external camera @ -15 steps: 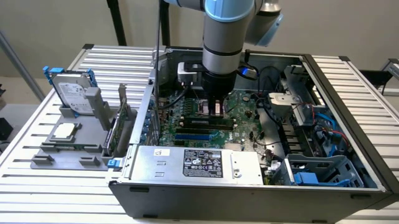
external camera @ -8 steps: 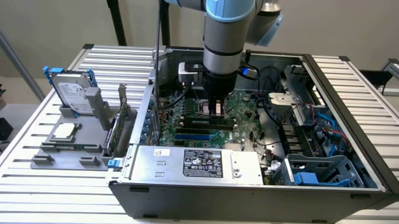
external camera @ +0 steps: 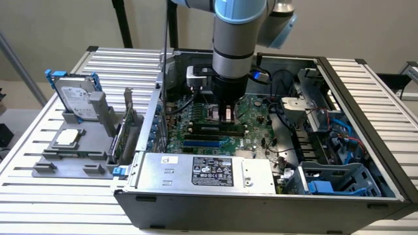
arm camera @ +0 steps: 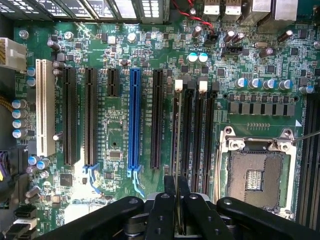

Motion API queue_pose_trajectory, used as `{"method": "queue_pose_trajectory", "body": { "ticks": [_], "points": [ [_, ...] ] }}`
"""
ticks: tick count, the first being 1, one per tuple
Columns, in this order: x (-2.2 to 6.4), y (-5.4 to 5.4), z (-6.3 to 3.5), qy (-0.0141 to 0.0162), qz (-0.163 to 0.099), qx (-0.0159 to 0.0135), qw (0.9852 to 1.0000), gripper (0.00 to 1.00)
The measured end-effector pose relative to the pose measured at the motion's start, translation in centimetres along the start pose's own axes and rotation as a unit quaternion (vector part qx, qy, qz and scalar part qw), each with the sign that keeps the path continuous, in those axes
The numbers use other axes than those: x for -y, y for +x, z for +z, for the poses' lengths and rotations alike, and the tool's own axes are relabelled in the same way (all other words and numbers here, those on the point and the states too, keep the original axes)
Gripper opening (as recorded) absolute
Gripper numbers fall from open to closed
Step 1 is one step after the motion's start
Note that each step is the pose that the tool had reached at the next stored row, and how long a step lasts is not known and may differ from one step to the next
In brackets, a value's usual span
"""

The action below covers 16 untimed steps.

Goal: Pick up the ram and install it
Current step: 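Insert the ram into the slot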

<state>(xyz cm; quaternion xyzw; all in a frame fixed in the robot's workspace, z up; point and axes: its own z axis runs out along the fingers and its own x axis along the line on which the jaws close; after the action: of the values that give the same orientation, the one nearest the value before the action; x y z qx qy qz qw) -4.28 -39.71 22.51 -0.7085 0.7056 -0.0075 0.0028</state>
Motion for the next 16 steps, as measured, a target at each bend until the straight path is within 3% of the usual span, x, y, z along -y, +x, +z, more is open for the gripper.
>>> {"method": "queue_pose_trajectory", "body": {
  "ticks": [4,5,6,11,13,16],
  "points": [
    [-0.04,0.0,0.00,0.0002,0.000,-0.0005,1.0000,0.15],
    [-0.04,0.0,-0.05,0.0002,0.000,-0.0004,1.0000,0.22],
    [-0.04,0.0,-0.18,0.0003,0.000,-0.0003,1.0000,0.22],
    [-0.06,0.0,-2.17,0.0002,0.000,-0.0004,1.0000,0.22],
    [-0.08,0.0,-2.48,0.0002,0.000,-0.0005,1.0000,0.22],
    [-0.08,0.0,-2.48,0.0002,0.000,-0.0004,1.0000,0.11]
  ]
}}
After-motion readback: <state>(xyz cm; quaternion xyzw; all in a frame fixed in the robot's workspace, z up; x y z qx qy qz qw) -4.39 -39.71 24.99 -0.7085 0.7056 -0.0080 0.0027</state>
